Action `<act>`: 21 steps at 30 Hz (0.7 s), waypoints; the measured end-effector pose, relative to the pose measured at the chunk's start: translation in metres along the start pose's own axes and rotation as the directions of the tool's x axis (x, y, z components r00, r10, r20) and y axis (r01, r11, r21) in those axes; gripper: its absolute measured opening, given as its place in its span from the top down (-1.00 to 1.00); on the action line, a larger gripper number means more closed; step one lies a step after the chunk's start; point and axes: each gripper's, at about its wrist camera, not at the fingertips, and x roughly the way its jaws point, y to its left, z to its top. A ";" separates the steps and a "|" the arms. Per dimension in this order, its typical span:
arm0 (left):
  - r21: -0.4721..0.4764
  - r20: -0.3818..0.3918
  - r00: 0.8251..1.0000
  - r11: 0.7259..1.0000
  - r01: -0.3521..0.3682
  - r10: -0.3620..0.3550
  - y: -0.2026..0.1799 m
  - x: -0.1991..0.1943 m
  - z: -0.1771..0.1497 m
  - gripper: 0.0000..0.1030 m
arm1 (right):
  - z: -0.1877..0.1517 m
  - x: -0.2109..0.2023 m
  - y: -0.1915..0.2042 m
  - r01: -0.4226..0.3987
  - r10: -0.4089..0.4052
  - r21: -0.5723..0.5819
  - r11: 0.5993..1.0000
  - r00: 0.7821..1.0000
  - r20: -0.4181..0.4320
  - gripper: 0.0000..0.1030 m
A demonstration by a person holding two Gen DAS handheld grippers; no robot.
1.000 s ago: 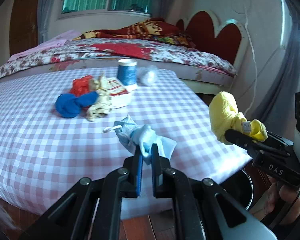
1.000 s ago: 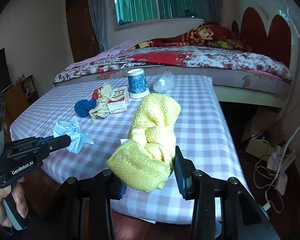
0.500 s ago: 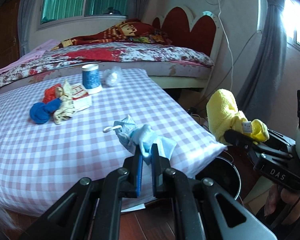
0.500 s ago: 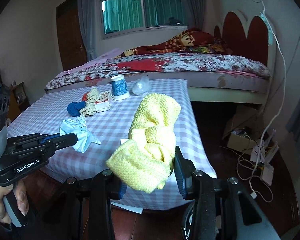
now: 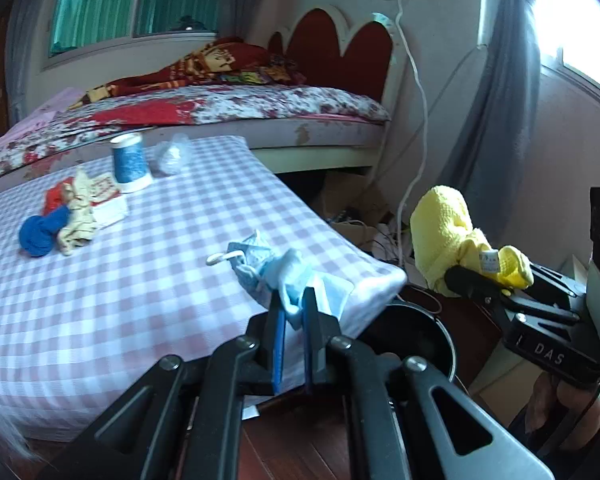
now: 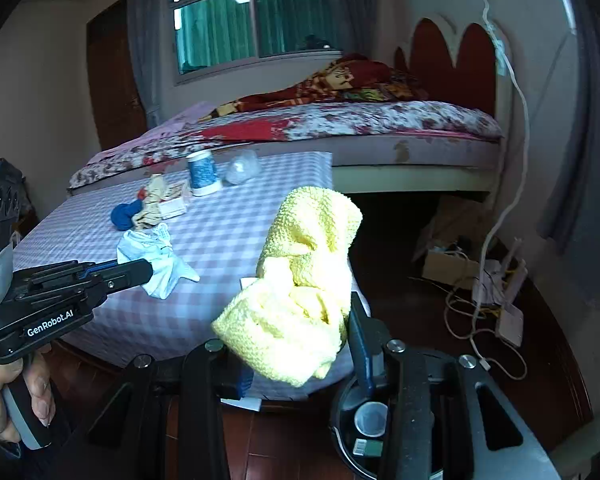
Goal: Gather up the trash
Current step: 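Carry the light blue and yellow cloths toward the bucket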
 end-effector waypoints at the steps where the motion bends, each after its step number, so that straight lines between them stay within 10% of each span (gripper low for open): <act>1: 0.006 -0.003 1.000 1.000 0.012 -0.012 -0.004 0.001 -0.001 0.84 | -0.002 -0.002 -0.004 0.007 -0.007 0.006 1.000 1.000 -0.002 0.19; 21: 0.139 -0.144 0.965 0.961 0.237 -0.217 -0.119 0.049 -0.030 0.84 | -0.067 -0.039 -0.102 0.145 -0.133 0.099 0.984 0.984 -0.118 0.19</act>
